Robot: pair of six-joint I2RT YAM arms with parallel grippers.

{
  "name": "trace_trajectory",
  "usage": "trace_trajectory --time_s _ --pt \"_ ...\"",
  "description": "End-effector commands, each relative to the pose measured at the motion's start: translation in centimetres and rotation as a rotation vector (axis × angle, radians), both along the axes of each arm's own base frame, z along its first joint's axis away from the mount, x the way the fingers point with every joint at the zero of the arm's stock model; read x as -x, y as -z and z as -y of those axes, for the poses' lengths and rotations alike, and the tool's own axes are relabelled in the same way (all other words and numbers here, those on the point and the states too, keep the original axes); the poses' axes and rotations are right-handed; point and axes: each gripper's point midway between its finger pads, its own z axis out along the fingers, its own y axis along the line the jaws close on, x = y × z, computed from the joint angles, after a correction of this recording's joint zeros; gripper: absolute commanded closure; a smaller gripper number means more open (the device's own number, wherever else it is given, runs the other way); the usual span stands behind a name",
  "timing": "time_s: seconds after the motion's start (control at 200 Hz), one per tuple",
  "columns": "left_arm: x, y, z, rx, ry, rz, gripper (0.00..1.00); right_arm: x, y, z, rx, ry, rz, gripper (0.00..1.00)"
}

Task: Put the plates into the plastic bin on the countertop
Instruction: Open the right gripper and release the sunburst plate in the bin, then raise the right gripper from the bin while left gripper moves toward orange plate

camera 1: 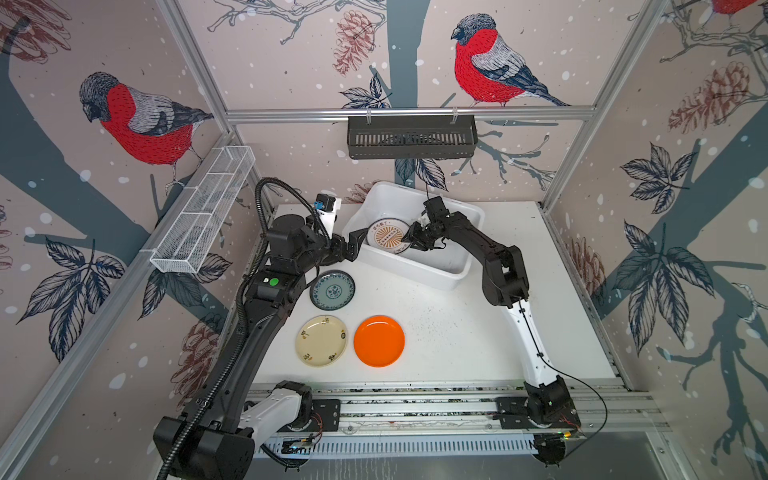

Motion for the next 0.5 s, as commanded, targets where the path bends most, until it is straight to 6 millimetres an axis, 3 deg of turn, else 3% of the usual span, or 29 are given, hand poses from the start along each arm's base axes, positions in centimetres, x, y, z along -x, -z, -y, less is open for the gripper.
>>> trace_trajectory --time_s 0.0,0.27,0.495 --pt "-0.1 -1.0 -0.1 -0.004 -0.006 0.047 0.04 -0.5 -2.6 0.5 0.003 -0.004 0.063 0.53" --pt "0.3 0.0 -0.4 -0.037 -0.012 0.020 0.04 0.2 -5.9 2.2 0.032 -0.011 0.094 0.53" --pt "1.1 2.2 -0.8 -0.090 -0.013 -0.036 0.03 1.4 -9.8 3.7 0.054 -0.014 0.147 0.54"
